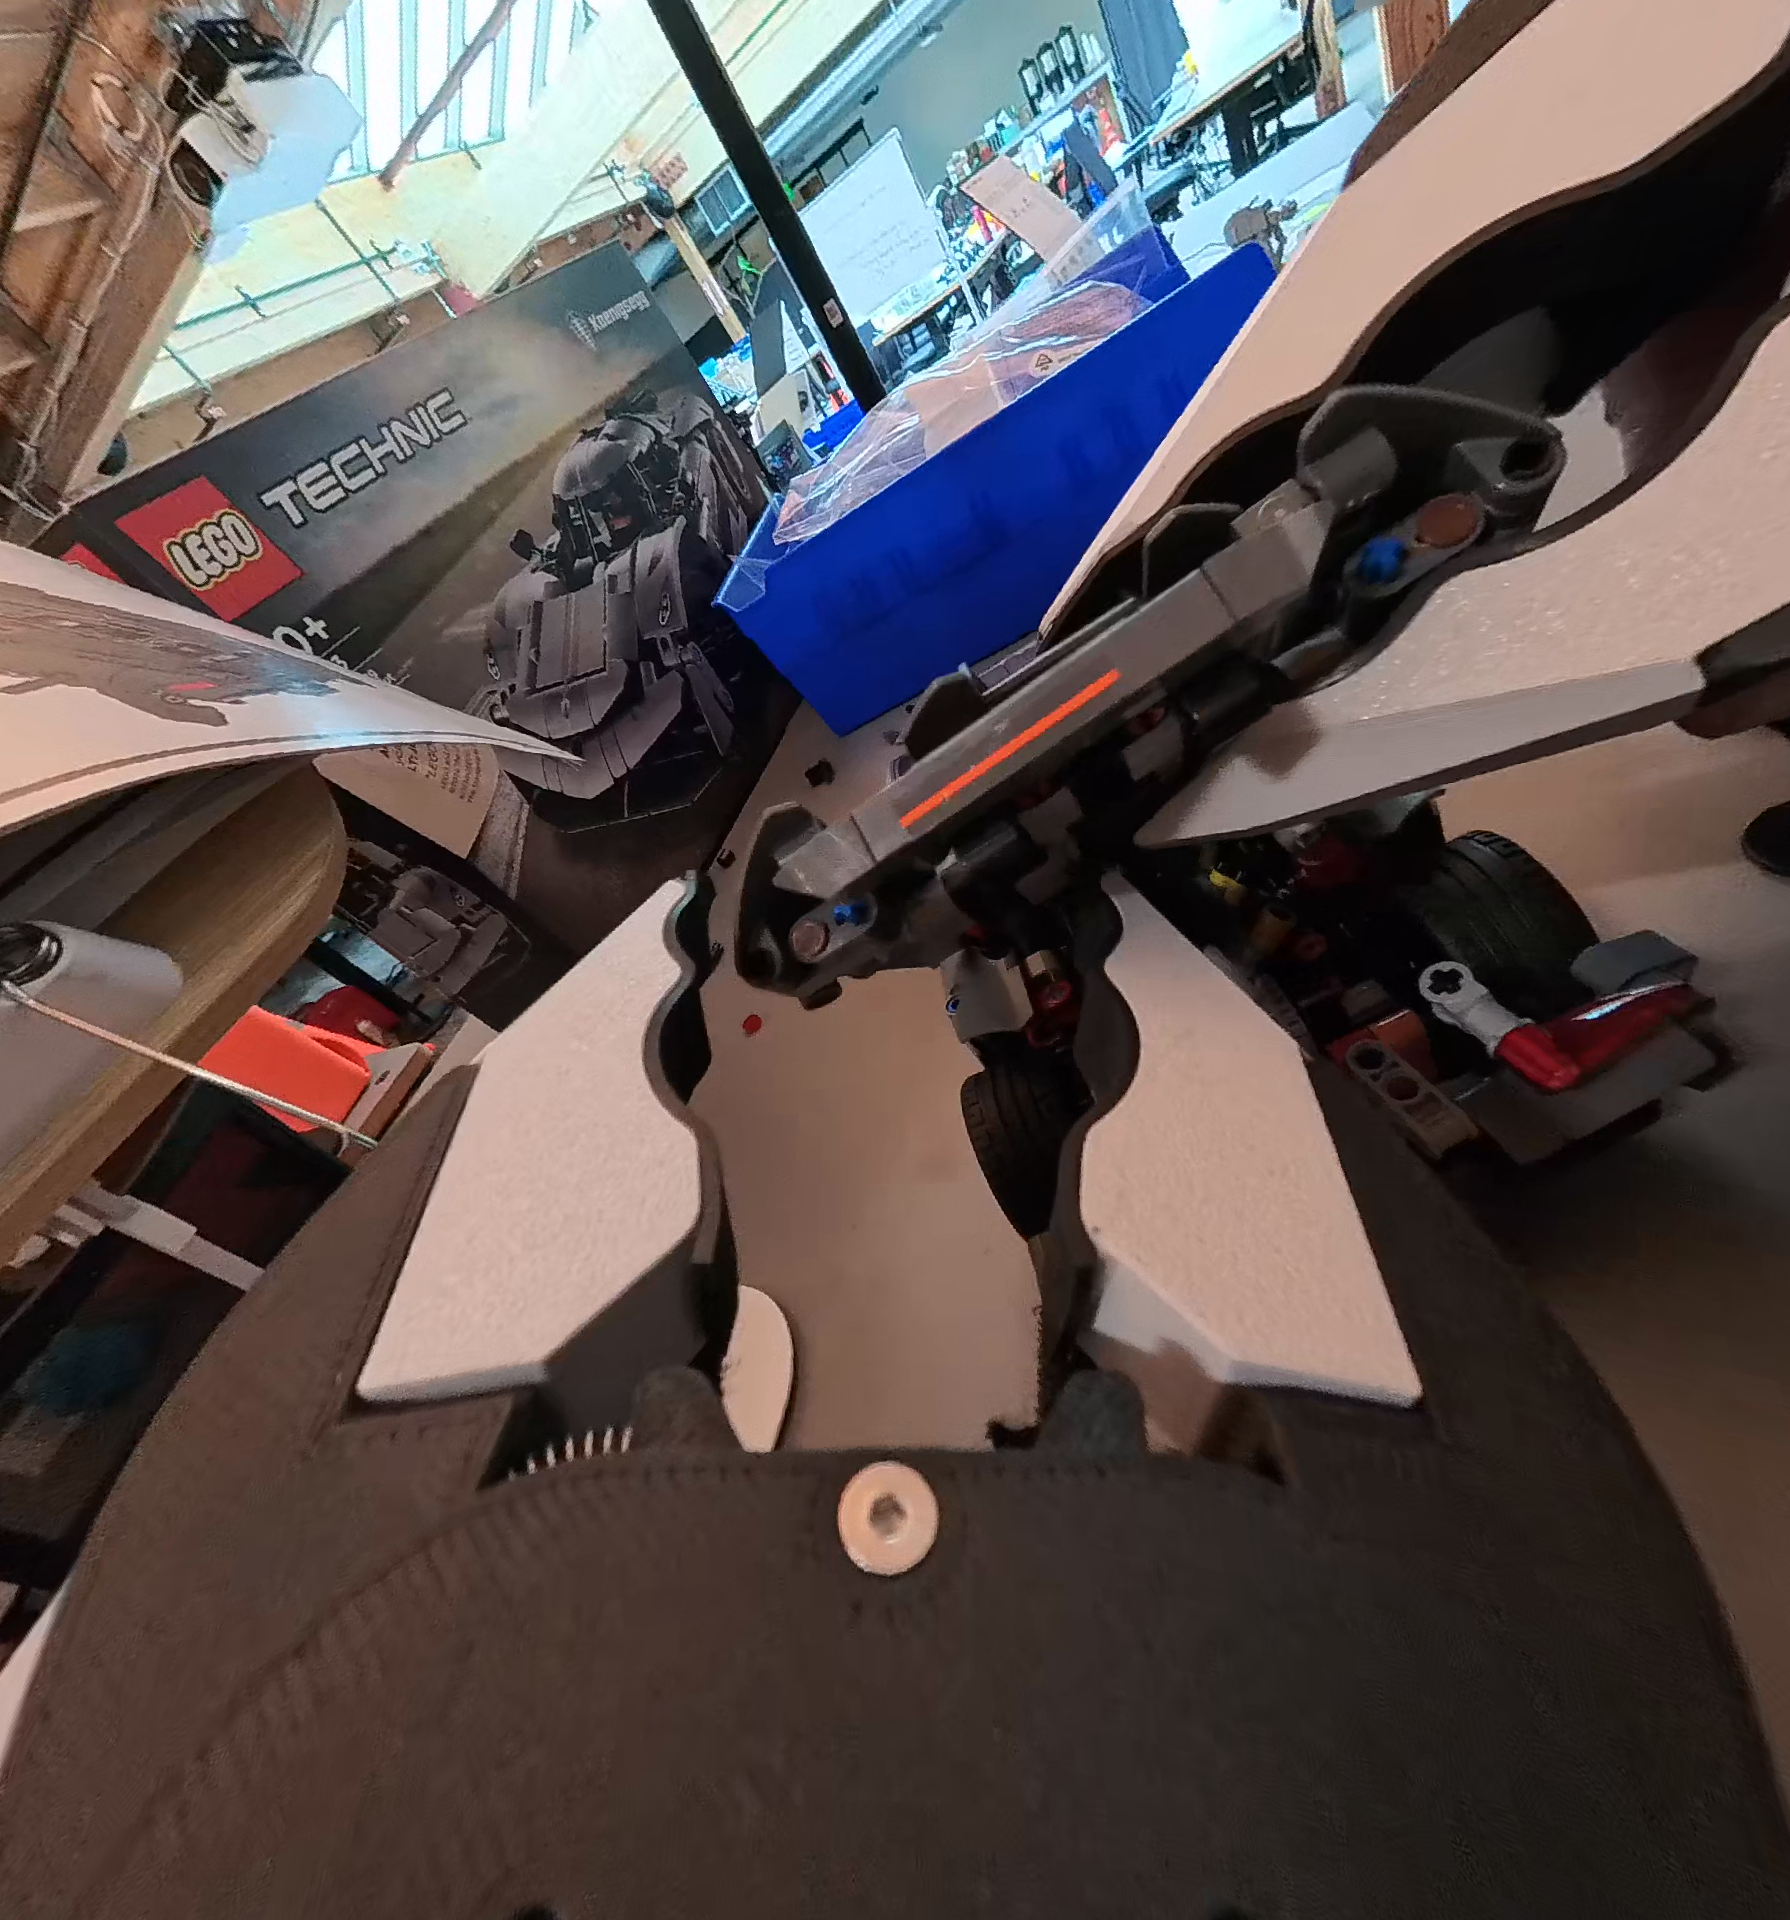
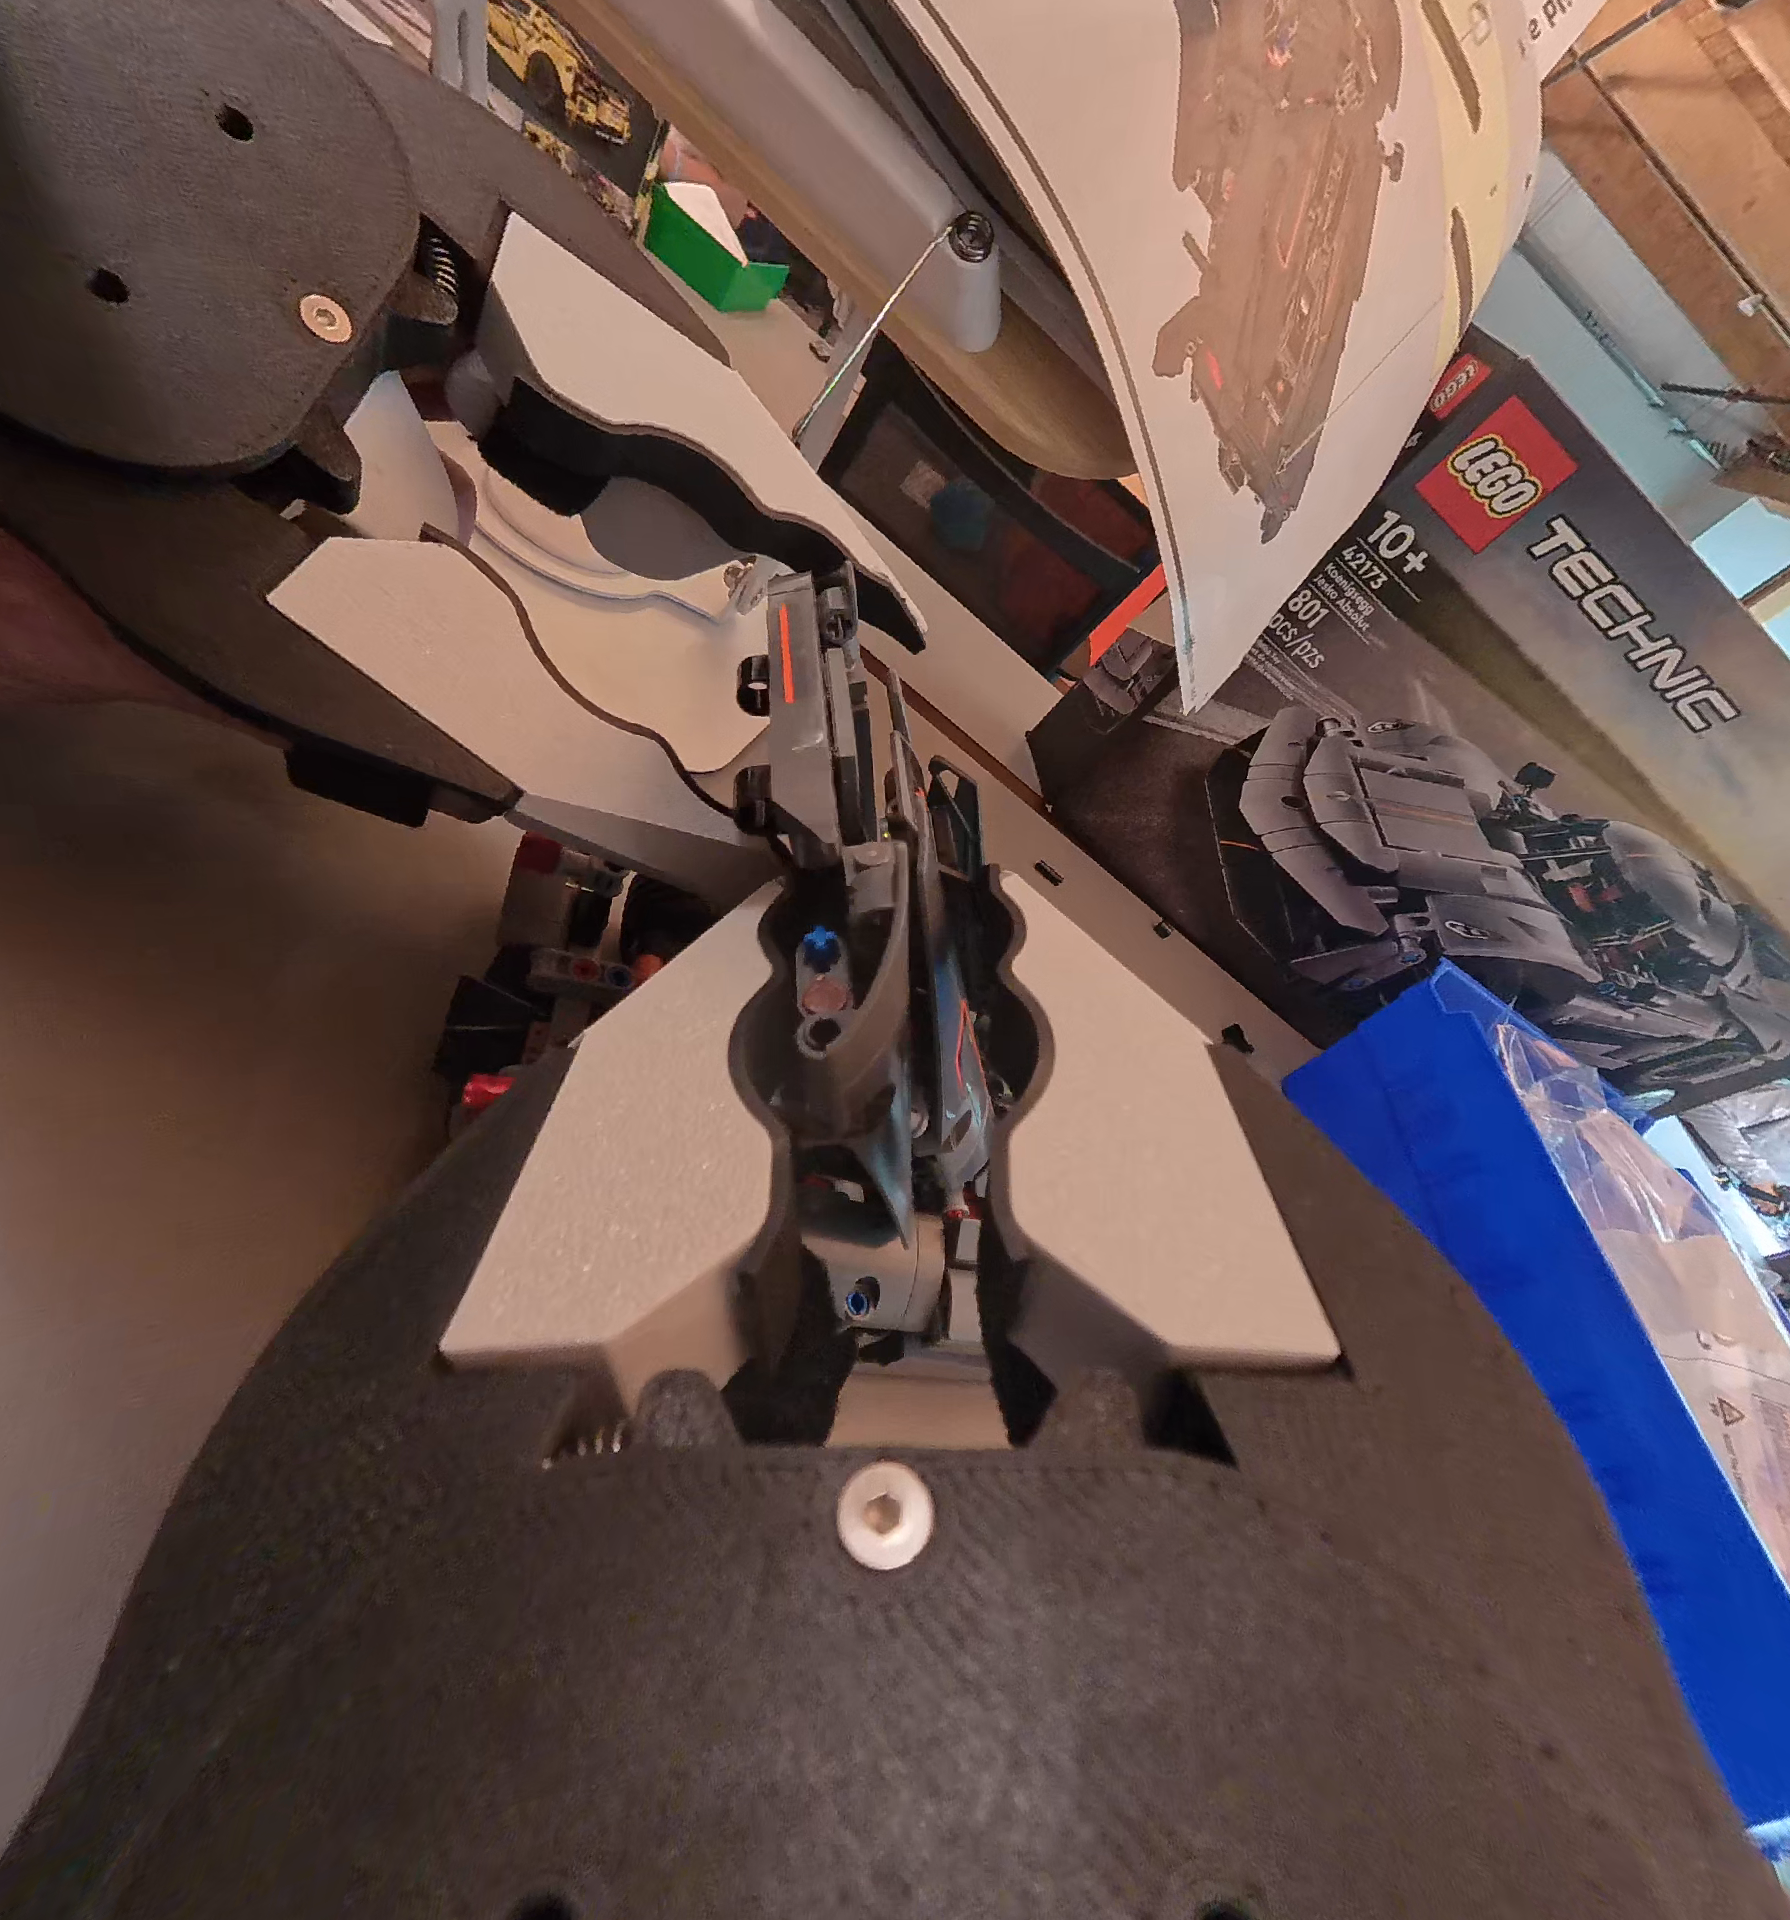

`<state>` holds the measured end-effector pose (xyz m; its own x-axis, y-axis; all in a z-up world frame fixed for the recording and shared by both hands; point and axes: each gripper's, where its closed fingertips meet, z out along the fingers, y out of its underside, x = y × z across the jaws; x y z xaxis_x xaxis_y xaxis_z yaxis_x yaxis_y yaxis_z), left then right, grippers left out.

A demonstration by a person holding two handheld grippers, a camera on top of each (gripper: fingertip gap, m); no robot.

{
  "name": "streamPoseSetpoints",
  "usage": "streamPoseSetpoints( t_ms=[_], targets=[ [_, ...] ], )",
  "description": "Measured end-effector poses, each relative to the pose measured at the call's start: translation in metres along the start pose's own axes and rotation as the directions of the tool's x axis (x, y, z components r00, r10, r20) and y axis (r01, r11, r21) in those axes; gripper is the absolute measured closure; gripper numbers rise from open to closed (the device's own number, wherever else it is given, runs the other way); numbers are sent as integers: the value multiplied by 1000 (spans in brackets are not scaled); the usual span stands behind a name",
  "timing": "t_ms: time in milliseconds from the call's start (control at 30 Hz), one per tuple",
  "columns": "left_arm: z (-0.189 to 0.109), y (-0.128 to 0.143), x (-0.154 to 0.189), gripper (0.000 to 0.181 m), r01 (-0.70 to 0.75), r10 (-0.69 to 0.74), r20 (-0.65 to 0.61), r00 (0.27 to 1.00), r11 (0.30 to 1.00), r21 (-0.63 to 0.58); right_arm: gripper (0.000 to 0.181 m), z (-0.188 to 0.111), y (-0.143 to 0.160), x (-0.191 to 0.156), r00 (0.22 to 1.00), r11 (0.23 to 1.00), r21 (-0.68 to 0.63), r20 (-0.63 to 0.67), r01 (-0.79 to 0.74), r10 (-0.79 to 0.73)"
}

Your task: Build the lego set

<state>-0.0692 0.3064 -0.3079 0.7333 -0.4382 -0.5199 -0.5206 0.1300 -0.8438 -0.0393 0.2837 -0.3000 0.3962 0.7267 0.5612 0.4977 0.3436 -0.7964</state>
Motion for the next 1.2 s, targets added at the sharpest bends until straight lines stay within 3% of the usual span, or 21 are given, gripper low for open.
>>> streamPoseSetpoints(
  t_ms=[300, 633, 1200],
  targets=[
    [-4, 5, 0, 100, 3, -3, -38, 999, 1000, 7, 149, 0, 2, -1, 999, 999, -9, -5, 32, -32],
    [-2, 1, 4, 107, 28, -27, -59, 998, 999, 20, 150, 1, 1, -3, 998, 998, -13, -10, 59, -59],
    [-3, -6, 11, 123, -106, 106, -11, 994, 994, 7, 148, -2, 0, -3, 994, 994, -26, -29, 104, -105]
  ],
)
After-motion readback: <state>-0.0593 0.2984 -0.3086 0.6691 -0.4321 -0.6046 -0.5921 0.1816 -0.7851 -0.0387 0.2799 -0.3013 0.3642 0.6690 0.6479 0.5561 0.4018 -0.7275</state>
